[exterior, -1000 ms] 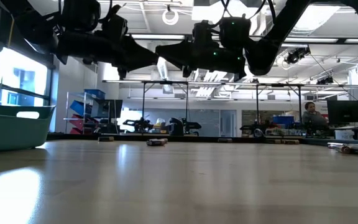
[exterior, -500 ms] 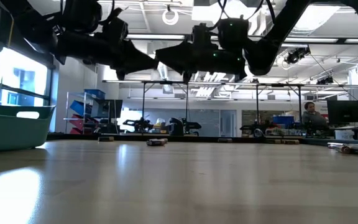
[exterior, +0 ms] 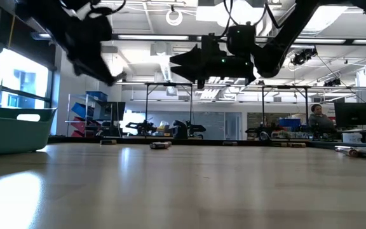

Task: Sort batteries
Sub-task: Put the silver battery into the green bin

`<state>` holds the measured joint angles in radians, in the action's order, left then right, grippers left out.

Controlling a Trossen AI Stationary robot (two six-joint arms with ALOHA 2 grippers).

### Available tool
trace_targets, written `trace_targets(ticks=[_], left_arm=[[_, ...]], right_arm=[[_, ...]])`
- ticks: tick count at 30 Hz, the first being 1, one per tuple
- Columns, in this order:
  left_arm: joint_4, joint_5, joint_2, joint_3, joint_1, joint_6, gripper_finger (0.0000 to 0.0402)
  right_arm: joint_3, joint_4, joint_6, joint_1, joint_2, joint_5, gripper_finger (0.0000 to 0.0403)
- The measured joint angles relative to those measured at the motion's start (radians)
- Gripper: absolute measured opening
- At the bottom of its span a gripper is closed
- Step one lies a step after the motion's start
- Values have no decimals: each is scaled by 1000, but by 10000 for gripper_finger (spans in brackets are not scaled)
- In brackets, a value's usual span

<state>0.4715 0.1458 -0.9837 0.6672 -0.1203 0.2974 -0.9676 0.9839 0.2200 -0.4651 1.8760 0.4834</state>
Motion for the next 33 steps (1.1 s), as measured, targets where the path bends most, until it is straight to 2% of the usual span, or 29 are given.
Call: trace_targets(ticks=[3, 6, 11, 15, 22, 27, 33], left_arm=[[243, 0, 44, 60, 91, 182, 24], [405, -4, 58, 95, 206, 395, 24], [509, -65, 41, 96, 404, 768, 24], [554, -73, 13, 96, 505, 975, 24], [644, -122, -14, 58, 569, 1164, 24], [569, -143, -11, -57, 557, 1267, 24], [498, -148, -11, -129, 523, 1363, 25]], right_arm=[[0, 0, -14, -12, 0, 8, 215], [0, -2, -40, -21, 0, 9, 215], [0, 0, -45, -24, 0, 9, 216], [0, -7, -67, -23, 0, 12, 216], [0, -17, -71, -10, 0, 23, 216], [0, -22, -71, -4, 0, 27, 216], [0, -24, -67, -4, 0, 33, 216]])
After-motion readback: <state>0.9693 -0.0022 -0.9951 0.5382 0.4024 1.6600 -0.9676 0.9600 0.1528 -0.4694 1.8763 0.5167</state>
